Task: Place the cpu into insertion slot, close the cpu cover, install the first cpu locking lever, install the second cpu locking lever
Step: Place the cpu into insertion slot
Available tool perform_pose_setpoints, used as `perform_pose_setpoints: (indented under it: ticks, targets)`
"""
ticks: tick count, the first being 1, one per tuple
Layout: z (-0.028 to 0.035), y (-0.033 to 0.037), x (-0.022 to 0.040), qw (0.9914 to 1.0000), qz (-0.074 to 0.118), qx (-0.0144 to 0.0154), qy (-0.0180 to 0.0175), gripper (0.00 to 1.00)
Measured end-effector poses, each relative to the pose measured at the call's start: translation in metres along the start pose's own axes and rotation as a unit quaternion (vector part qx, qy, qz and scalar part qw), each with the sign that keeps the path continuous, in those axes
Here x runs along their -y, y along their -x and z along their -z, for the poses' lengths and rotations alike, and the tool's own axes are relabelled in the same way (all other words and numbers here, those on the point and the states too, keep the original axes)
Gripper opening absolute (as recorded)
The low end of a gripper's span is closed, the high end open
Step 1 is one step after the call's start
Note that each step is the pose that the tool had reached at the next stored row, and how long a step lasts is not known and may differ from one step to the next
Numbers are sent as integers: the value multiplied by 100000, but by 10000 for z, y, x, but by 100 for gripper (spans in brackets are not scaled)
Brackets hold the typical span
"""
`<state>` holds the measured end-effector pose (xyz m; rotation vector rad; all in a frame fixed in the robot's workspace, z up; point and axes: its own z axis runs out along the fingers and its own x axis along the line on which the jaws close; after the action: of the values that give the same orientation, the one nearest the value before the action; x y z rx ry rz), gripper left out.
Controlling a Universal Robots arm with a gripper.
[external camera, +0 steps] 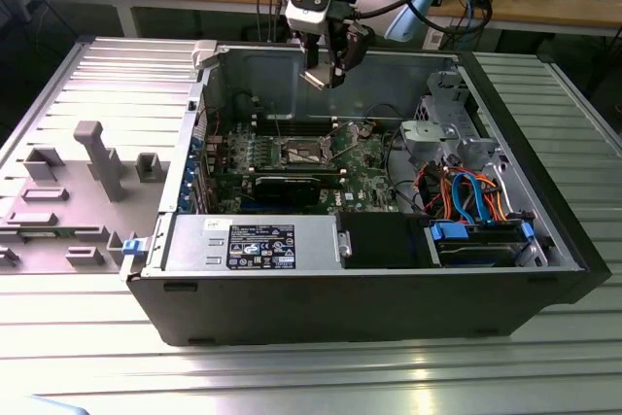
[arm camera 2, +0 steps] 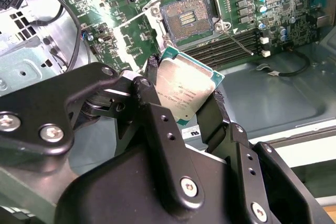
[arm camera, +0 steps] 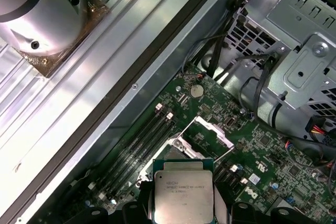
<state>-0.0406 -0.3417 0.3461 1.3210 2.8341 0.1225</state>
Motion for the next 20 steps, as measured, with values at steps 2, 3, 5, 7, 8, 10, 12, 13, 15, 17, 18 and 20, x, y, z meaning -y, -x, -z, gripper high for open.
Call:
perform_pose_setpoints:
  ticks: [2,3,5,7,8,10,12,13,15,17,18,20]
  targets:
    - [-12,1,1,99996,-873,58,-46,55]
    - [-19,1,2,99992,-1270,69,-66,55]
    - [-52,1,4,99955,-2982,103,-168,55]
    - [-84,2,7,99897,-4521,164,-223,55]
    - [-93,2,7,99878,-4931,181,-240,55]
    - [-122,3,10,99800,-6317,242,-305,55]
    - [-140,3,11,99741,-7175,281,-346,55]
    - [-148,3,11,99712,-7569,299,-361,55]
    - [-173,4,14,99611,-8793,347,-428,55]
    - [-198,4,15,99494,-10025,383,-553,55]
    - [-204,4,16,99462,-10336,365,-633,55]
    - [-212,4,17,99428,-10653,327,-759,55]
